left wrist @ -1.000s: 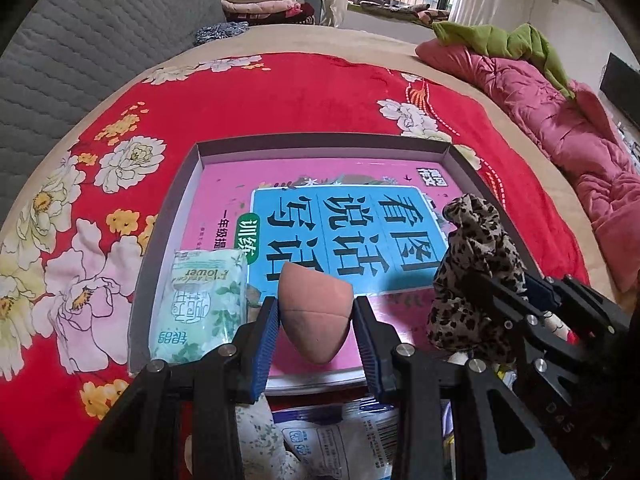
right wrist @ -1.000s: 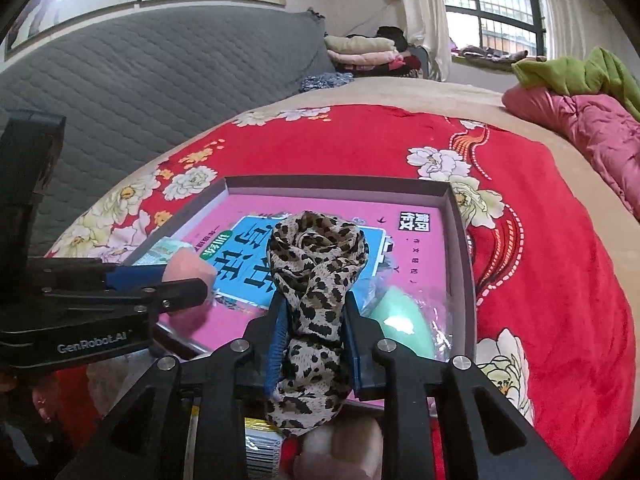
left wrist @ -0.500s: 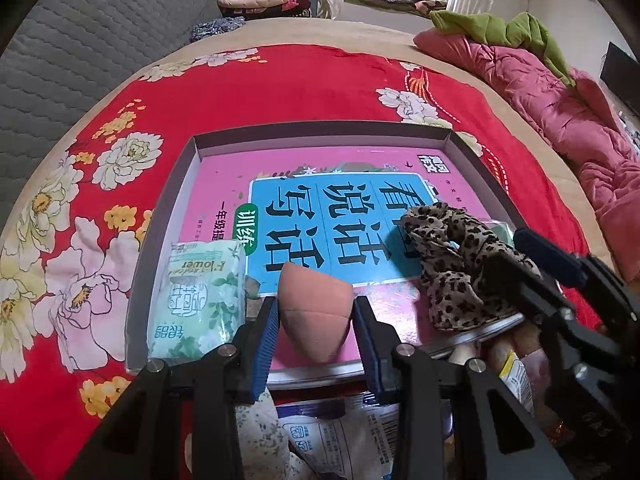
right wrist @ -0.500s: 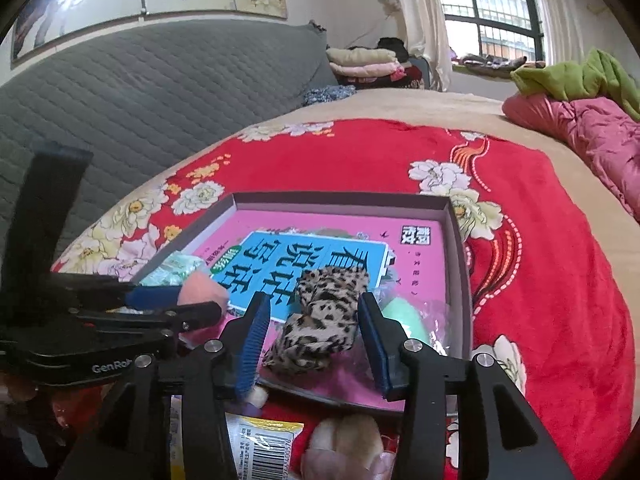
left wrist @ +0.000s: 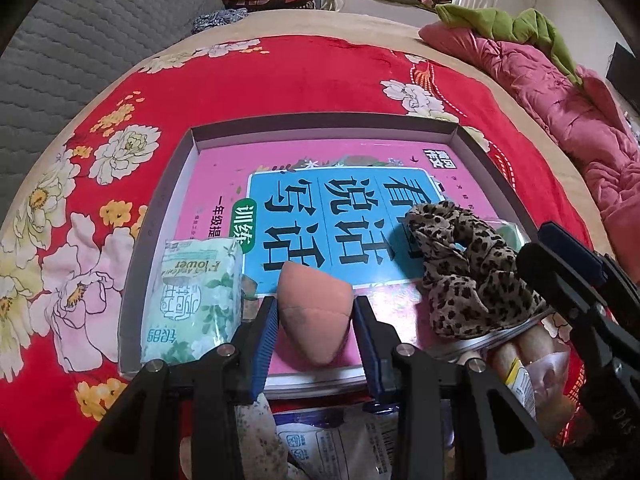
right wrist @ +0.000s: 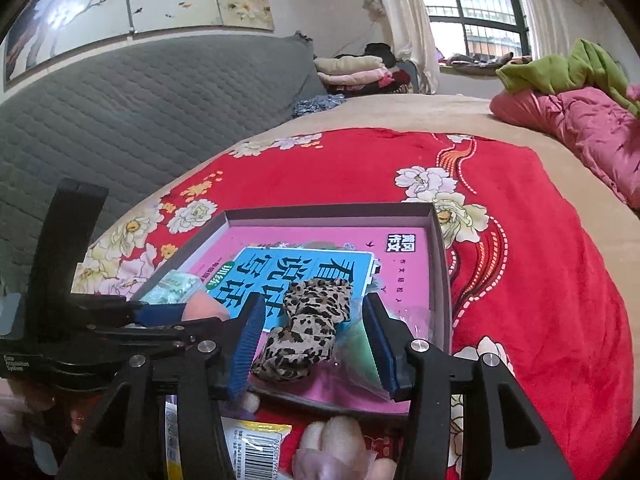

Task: Organize soft objects
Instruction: 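Open the right tool to drop the leopard scrunchie in the tray while the left tool releases the pink sponge, then move both tools back over the pile of soft items beside the tray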

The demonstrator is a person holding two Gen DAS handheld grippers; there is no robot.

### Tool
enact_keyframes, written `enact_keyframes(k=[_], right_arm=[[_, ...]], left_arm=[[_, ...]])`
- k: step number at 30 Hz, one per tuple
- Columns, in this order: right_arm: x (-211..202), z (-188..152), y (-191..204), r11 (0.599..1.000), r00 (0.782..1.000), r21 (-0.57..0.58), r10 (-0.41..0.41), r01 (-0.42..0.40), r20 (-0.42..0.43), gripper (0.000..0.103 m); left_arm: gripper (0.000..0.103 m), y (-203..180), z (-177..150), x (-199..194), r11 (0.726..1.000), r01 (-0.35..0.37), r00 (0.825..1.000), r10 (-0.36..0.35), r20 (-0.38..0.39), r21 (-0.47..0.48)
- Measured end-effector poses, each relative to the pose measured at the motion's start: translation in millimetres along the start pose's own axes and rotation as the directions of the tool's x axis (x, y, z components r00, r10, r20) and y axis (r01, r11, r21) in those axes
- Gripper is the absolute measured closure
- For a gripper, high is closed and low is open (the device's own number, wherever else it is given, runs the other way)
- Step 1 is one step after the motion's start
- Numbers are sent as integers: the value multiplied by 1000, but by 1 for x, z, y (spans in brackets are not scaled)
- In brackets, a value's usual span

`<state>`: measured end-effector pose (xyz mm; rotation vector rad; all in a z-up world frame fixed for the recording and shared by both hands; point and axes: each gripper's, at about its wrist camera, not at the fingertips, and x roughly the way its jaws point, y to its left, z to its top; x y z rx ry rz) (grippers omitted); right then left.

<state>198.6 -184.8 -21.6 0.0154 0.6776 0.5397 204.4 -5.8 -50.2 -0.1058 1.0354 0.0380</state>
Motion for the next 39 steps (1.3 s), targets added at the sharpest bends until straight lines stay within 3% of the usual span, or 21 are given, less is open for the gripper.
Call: enact_keyframes(k=[13,18,21,39], right_arm=[[-1,-1,-3,1000,1000,8,-17,17,-1,50],[0,-1,-5,1000,1000,7,-30,30,-2,50],[0,-1,-5,999,999,7,-34,34,-5,44],[-10,-3,-1,999,999,-25,-42,43,25,35]], left_arm=[[60,3,-1,-3,1000,-6,1000,5,-6,-19],[52,6,-1,-6,1000,-15,1000,15,-3,-26],[52,7,-2,-8,1000,-12,1000,12,-3,-28],[47,11,-5,-29,998,22,999,-20,37,-59]])
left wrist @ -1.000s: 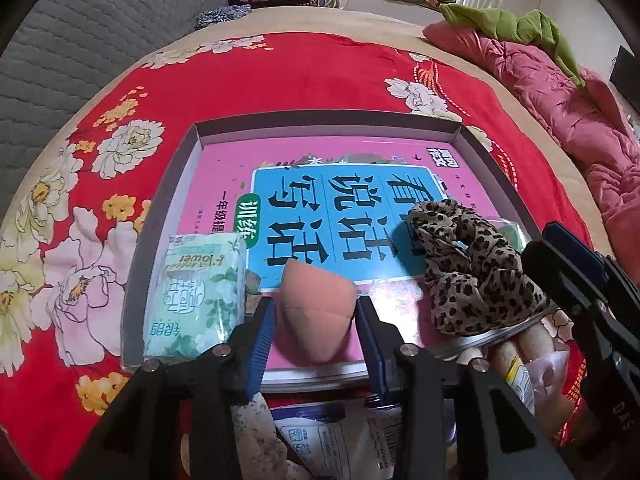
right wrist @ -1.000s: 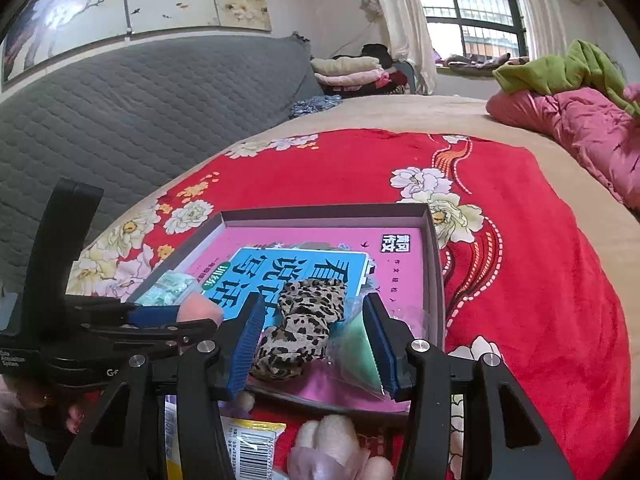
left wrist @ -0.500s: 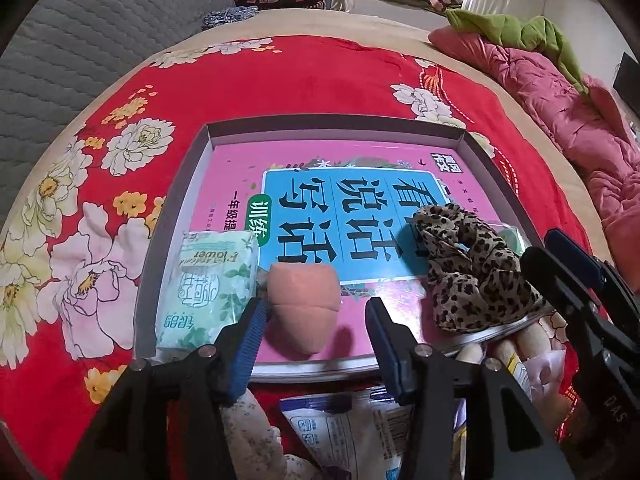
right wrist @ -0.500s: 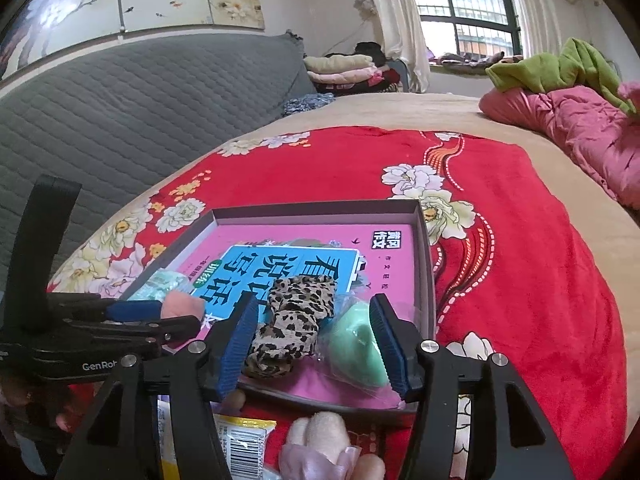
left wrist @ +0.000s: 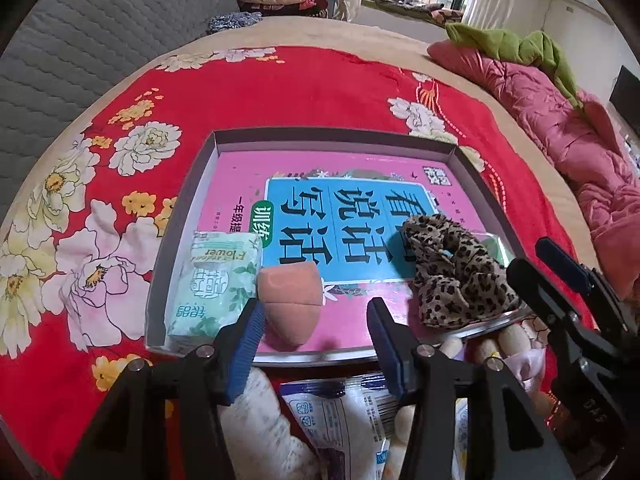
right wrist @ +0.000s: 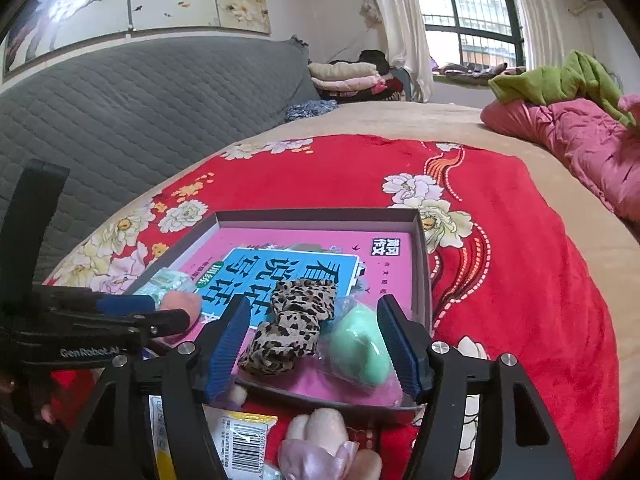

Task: Organize soft objects
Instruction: 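Move both tools back over the pile of soft items beside the tray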

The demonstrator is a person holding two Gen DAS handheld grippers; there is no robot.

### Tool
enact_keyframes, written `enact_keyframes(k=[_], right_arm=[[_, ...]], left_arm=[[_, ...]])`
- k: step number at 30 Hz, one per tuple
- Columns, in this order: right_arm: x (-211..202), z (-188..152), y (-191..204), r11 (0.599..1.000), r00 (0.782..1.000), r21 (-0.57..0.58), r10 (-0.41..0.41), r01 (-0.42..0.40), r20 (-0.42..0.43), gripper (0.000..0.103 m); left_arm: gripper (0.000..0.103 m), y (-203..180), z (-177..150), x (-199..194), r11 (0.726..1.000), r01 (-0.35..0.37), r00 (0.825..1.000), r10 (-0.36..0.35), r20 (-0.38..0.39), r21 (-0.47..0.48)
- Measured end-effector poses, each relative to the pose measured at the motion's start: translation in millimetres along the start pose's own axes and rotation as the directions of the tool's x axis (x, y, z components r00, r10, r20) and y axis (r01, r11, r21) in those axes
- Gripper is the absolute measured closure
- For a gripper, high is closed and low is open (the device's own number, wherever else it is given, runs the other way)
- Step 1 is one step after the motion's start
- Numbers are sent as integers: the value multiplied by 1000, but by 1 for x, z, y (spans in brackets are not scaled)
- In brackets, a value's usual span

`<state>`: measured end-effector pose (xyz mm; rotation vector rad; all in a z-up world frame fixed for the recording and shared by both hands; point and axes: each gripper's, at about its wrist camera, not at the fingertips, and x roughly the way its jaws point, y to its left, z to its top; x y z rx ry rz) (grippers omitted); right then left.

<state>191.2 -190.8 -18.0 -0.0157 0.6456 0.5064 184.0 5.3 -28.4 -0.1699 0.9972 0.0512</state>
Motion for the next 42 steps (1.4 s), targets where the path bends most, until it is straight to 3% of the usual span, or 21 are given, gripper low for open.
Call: enact_keyframes(k=[14,30,36,42], right_arm=[[-16,3,-9,1000,998,8,0,0,56,29],[-40,-5,-13,999,992,43,21,-26,121,25],[-51,-10,-10,998,991,42,32,-38,128,25],[-57,-15,-5,999,992,52,-8,1,123,25]], left_arm=[[45,14,3,-30,999,-2,997,6,79,-41],[44,18,-5,-57,999,11,994,-6,107,-49],[38,18,-8,-69,999,13,993,-7,115,-52],[37,18,-11,-76,998,40,992,-33,119,-55]])
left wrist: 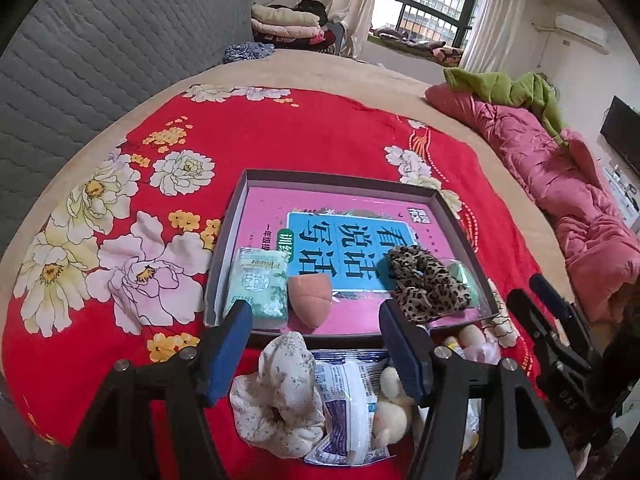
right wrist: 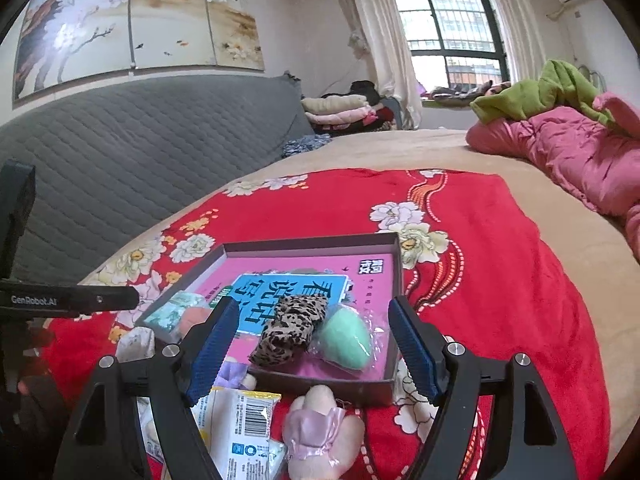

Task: Organize soft objects
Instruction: 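Move both tools back over the pile of soft items beside the tray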

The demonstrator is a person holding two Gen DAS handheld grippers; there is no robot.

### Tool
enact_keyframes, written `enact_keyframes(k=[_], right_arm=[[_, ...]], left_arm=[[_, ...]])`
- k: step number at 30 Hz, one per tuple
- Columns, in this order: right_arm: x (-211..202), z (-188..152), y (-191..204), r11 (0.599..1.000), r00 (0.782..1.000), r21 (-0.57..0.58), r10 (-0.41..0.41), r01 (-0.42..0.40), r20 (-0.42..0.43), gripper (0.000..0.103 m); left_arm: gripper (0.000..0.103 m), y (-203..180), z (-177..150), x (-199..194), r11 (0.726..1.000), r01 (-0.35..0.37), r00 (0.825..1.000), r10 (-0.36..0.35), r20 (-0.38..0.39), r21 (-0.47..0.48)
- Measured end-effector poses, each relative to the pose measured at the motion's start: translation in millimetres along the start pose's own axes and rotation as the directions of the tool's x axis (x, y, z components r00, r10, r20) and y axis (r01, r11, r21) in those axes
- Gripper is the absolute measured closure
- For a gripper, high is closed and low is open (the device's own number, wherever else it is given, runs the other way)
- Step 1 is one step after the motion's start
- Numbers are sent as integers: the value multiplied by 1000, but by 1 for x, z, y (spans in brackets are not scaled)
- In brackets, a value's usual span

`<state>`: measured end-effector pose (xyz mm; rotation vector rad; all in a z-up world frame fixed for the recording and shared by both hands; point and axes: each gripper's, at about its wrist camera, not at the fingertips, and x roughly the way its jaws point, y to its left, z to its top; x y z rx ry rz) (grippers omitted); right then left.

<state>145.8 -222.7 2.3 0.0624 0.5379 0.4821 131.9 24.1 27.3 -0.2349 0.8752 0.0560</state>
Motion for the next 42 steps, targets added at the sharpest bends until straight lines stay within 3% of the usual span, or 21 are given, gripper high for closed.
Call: enact_keyframes(k=[8,11,15,24,42], right_arm=[[-11,-5,0,999,999,39,-32,32,3,25],[-17,-7,3,998,998,33,-61,61,8,25],[-33,-10,11,986,985,4,-166,166,40,25],[-59,-17,12,974,973,10,-226,226,35,25],[-80,-32,43,982,983,-47,-183,182,-12,25]], left_arm=[[37,7,-4,-13,1000,27,1000,-27,7,0],[37,9,-6,-17,999,34,999,-34,6,-1],[37,10,-10,-23,1000,30,999,-30,16,7],[37,19,-15,-31,998,60,998,-60,27,-3],[37,31,-24,-49,997,74,996,-73,51,-10]])
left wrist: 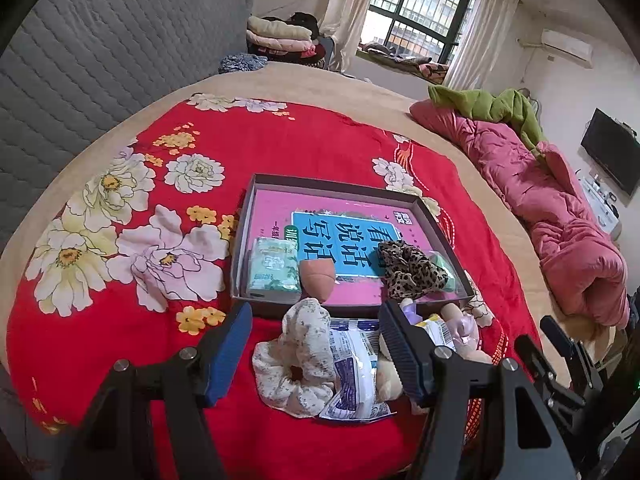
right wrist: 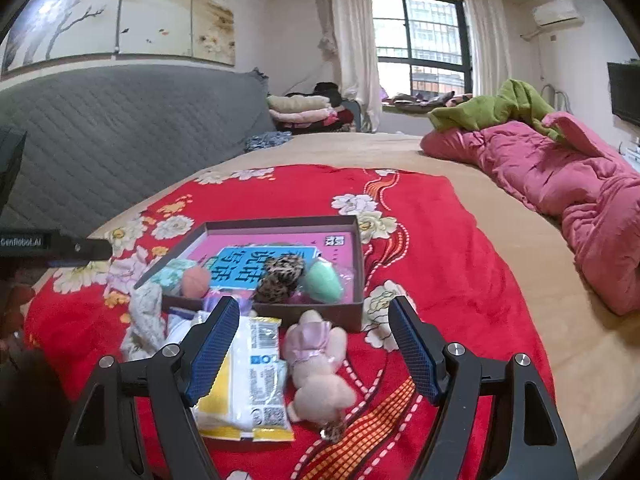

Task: Organize soft objects
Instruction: 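Move both tools back over the pile of soft items beside the tray, then grasp the yellow-and-white wet-wipes pack with the right tool and lift it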

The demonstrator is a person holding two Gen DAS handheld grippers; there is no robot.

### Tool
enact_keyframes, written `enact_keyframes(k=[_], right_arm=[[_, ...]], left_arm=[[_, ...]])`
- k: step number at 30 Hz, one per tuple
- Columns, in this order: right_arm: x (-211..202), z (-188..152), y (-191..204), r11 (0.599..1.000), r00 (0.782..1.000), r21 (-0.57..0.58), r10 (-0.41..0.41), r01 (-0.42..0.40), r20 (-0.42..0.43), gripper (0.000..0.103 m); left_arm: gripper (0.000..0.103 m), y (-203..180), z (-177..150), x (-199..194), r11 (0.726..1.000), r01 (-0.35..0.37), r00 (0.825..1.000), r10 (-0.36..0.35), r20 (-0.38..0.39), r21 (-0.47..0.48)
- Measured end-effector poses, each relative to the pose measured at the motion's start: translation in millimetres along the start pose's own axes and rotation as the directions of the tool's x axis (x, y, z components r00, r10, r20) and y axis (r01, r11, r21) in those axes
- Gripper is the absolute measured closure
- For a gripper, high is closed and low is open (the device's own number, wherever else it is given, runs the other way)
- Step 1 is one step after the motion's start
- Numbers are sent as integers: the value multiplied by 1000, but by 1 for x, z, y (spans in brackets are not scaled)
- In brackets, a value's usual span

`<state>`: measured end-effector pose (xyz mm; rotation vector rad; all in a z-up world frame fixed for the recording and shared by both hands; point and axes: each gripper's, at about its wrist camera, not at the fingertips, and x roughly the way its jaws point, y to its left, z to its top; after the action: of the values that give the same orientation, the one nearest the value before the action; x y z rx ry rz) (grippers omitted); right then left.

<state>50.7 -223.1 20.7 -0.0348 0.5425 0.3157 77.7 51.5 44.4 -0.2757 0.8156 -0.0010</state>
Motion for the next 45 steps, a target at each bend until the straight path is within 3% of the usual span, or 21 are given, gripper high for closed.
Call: enact_keyframes(k=[23,45], right_arm=[[-9,-11,24,996,994,-30,76,-79,-80,25],[14,-29,46,982,967,-75,153,-172,-205,25]], left_arm=[[37,11,-20,-16,1000,-7,999,7,-34,12],[37,9,-51,15,1000,-6,990,10,-143,29]])
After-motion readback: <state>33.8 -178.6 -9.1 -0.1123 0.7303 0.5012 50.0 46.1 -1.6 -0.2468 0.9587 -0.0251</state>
